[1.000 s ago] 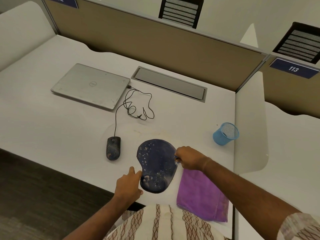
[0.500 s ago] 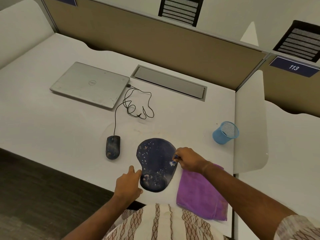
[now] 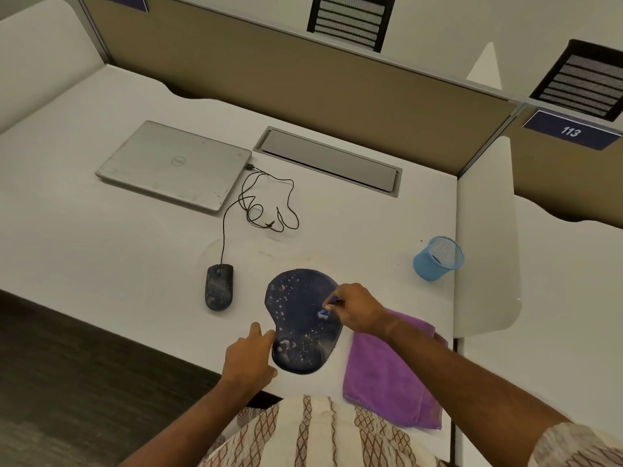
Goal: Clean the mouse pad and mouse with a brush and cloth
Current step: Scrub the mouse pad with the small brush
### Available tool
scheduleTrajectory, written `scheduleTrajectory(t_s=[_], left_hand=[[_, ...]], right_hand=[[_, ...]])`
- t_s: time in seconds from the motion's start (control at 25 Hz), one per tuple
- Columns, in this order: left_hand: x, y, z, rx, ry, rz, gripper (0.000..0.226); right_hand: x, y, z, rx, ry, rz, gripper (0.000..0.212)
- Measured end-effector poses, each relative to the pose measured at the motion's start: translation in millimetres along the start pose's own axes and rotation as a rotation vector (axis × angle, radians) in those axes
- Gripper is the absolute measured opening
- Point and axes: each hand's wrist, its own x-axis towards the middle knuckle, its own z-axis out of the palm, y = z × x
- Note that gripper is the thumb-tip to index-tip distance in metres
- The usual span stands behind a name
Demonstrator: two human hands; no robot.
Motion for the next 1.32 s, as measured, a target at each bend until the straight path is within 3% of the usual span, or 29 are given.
scheduleTrajectory(t_s=[0.4, 0.6, 1.16, 1.32], left_hand=[[0.6, -0.5, 0.9, 0.002, 0.004, 0.000, 0.062], [1.8, -1.4, 2.6, 0.013, 0.003, 0.001, 0.064], [3.1, -1.8, 3.3, 0.024, -0.005, -0.001, 0.064], [3.1, -1.9, 2.9, 0.016, -0.002, -0.004, 0.063]], right_hand=[[-15.9, 16.5, -3.7, -0.275, -0.135, -0.014, 0.014], [-14.7, -10.3, 7.0, -0.156, -0.083, -0.166, 0.017], [-9.6, -2.3, -5.5, -0.356, -0.214, -0.066, 0.012], [-4.0, -11.4, 1.2, -0.165, -0.127, -0.091, 0.011]])
